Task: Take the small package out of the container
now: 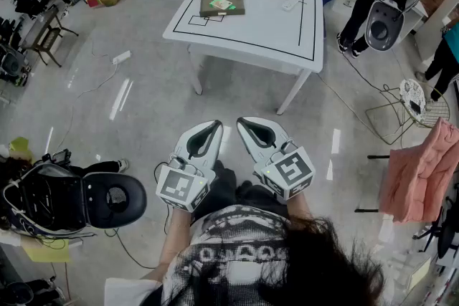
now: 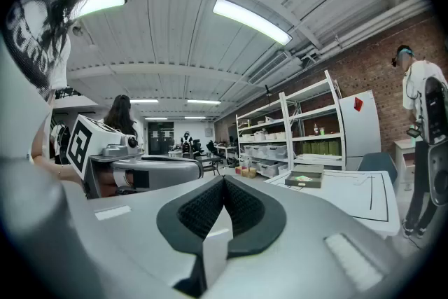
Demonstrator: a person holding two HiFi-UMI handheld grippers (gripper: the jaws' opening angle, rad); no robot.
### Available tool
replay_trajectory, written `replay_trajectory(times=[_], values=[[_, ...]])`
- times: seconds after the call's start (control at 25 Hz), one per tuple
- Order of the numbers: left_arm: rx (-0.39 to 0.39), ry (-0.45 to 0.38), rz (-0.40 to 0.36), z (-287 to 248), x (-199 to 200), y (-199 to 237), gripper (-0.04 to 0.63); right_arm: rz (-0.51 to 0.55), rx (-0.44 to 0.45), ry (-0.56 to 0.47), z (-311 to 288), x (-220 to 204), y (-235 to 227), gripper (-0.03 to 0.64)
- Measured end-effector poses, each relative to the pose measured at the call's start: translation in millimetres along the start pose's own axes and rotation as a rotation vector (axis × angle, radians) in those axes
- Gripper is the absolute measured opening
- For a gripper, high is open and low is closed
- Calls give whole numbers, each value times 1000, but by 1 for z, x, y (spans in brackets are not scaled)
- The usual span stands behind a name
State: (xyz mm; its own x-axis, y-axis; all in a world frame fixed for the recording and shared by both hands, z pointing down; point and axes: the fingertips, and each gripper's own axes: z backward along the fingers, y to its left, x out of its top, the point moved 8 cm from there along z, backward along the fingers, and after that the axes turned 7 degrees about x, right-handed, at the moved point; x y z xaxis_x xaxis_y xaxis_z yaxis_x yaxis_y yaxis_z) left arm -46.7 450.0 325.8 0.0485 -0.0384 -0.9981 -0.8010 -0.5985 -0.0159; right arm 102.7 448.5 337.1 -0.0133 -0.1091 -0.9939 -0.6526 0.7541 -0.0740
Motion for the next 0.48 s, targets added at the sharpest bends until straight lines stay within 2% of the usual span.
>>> replay_trajectory(times=[0.12,0.28,0.48], values=[[3,10,6,6,3,-15,0,-4,0,0,17,2,6,-2],[-11,14,7,-10,4,-3,0,-17,-7,-8,5,5,-8,-2],[-28,22,-7,-16,4,-11,0,-54,-5,-18,11,1,-13,-2]])
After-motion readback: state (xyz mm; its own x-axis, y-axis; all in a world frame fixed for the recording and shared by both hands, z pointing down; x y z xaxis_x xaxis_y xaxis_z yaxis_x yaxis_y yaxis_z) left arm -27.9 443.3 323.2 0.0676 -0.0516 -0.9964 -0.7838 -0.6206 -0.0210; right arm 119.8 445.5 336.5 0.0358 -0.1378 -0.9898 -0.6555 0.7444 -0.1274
